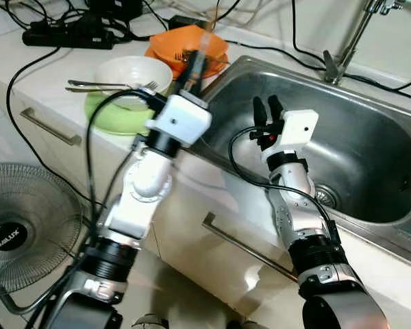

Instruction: Kitchen organization

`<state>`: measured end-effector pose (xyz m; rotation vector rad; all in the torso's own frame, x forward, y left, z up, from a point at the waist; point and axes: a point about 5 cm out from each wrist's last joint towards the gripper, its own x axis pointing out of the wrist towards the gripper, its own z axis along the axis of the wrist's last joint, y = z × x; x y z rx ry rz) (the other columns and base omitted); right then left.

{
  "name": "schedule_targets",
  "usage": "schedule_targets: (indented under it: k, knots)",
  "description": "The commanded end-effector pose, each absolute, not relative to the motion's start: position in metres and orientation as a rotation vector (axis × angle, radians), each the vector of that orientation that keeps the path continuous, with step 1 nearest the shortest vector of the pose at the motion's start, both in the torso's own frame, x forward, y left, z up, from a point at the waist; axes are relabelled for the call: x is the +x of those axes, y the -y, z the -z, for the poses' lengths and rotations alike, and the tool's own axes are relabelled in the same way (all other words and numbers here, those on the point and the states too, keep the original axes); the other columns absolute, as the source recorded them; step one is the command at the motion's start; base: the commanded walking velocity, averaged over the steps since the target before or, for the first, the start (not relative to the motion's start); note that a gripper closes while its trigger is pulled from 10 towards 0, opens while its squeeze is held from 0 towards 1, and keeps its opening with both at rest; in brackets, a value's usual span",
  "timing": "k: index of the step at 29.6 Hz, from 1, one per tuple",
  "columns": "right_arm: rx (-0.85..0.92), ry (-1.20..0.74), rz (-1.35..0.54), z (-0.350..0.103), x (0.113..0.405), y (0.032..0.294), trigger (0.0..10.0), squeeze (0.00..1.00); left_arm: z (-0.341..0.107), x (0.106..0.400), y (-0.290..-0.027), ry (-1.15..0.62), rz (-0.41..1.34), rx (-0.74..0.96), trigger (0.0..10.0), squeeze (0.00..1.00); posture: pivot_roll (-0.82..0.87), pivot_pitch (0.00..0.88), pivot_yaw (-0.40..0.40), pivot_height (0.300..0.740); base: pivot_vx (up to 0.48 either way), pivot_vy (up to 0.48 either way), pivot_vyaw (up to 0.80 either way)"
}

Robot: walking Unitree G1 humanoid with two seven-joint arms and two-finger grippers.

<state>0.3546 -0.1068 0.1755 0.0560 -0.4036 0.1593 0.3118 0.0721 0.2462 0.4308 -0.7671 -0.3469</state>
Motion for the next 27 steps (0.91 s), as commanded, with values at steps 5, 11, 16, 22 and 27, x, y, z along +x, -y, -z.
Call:
schedule_targets:
  k: [5,11,16,22,27]
  knots:
    - [-0.057,0.425,-0.090,-0.177,0.356,0.118,10.0,1.00,-0.243,0.308,-0.060,0.713,0.460,0.340,10.0,0.00,0.12,0.083,-0.029,0.740,0.000,0.000,0.00]
    - [-0.243,0.475,-0.039,-0.181,0.355,0.120,10.0,1.00,-0.238,0.306,-0.057,0.651,0.524,0.268,10.0,0.00,0.12,0.084,-0.029,0.740,0.000,0.000,0.00]
    - [-0.395,0.499,-0.058,-0.178,0.353,0.112,10.0,0.00,-0.237,0.306,-0.057,0.608,0.561,0.180,10.0,0.00,0.13,0.087,-0.030,0.740,0.000,0.000,0.00]
    - [-0.404,0.509,-0.058,-0.177,0.353,0.110,10.0,0.00,-0.236,0.303,-0.053,0.577,0.609,0.133,10.0,0.00,0.12,0.087,-0.030,0.740,0.000,0.000,0.00]
    - [-0.413,0.517,-0.061,-0.177,0.352,0.108,10.0,0.00,-0.236,0.302,-0.052,0.567,0.630,0.130,10.0,0.00,0.13,0.086,-0.031,0.740,0.000,0.000,0.00]
